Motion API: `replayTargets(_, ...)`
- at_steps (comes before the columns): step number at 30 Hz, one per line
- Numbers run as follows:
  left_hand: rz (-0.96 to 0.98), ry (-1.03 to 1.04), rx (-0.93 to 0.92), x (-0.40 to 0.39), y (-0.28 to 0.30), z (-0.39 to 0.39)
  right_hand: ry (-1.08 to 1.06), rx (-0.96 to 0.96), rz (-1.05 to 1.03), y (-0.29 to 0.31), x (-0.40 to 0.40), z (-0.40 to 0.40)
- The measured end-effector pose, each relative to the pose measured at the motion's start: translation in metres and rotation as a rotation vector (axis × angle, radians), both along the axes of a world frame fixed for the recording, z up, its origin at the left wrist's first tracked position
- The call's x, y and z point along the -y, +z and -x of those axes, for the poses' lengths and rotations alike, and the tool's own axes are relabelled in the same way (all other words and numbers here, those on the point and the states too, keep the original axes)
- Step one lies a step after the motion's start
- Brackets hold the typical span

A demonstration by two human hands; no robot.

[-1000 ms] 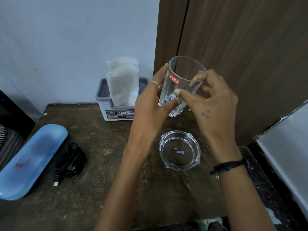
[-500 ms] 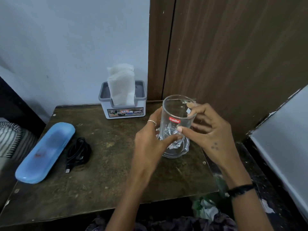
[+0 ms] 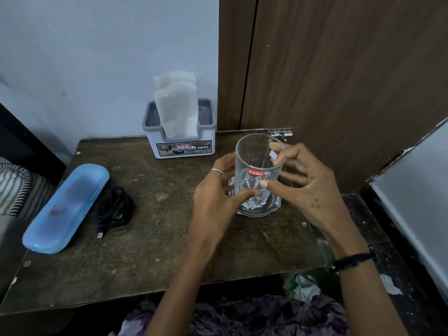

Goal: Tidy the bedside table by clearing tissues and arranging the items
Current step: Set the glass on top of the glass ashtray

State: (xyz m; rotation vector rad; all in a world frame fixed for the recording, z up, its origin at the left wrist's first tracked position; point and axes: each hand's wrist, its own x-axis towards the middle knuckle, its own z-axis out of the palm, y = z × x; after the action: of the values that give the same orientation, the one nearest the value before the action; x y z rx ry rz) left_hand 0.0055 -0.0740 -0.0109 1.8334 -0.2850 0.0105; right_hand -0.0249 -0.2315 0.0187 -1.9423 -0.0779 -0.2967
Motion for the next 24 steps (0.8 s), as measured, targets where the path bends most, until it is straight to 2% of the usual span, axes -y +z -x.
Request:
replayTargets(9, -0.004, 0.006, 0.003, 0.0, -0.006, -0.001, 0.032, 0.007, -0.029, -0.007, 0.001, -0.001)
replayTargets(18, 0.038, -0.08, -0.034, 0.002, -0.01, -0.006, 0.062, -0.001, -0.106, -0.013, 0.01, -0.004)
replayTargets(21, -0.022, -0.101, -0.02, 0.002, -0.011, -0.006, 0.083, -0.024, -0.145, -0.013, 0.014, -0.005)
replayTargets(24, -0.188, -0.123, 0.031, -0.001, -0.013, -0.008, 0.11, -0.078, -0.205, -0.014, 0.016, -0.005)
